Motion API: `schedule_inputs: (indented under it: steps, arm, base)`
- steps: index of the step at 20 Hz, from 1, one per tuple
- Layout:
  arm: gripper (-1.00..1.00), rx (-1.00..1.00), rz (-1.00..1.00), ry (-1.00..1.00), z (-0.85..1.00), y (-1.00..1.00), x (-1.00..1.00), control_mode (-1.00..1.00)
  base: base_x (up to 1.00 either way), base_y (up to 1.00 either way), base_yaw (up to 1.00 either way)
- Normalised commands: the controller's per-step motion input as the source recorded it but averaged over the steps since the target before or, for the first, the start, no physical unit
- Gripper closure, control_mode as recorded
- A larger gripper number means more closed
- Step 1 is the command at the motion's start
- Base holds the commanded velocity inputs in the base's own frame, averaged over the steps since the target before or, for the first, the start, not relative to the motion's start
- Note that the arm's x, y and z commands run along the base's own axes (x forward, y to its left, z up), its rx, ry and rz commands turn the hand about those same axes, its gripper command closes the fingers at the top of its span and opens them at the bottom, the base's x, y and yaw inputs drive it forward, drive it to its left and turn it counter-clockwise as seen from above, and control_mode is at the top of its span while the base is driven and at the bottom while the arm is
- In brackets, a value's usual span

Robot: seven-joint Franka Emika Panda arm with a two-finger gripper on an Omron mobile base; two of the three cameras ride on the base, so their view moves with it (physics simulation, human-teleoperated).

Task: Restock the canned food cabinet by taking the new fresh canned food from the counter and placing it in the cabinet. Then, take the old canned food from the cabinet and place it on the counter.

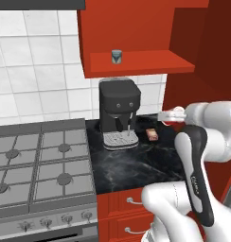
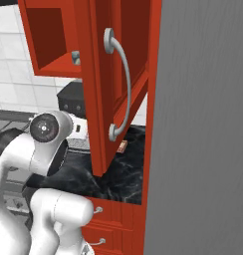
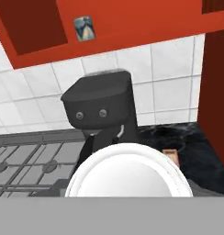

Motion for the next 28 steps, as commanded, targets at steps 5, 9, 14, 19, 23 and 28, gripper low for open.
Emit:
schedule_inputs:
  steps: [5,9,14,19,23,28]
  arm:
    - [1.0,0.0,-0.13,-0.16,1.0,-0.11,-0.21,-1.0]
    - [1.0,0.0,-0.09,-0.02,1.0,-0.09,-0.02,-1.0]
    - [1.0,-0.02,-0.01,0.13,1.0,0.0,0.0,-1.0]
    - [1.0,-0.03,0.0,0.07,0.35,0.01,0.03,-1.0]
    - [1.0,-0.03,0.0,0.0,-0.01,0.0,0.61,-1.0]
    - [1.0,-0.06,0.0,0.0,-0.1,0.01,0.87,-1.0]
  base:
    - [0.0,0.0,0.0]
    - [0.0,0.0,0.0]
    - [0.0,0.0,0.0]
    - [0.0,0.0,0.0]
    - [0.0,0.0,0.0]
    - [0.0,0.0,0.0]
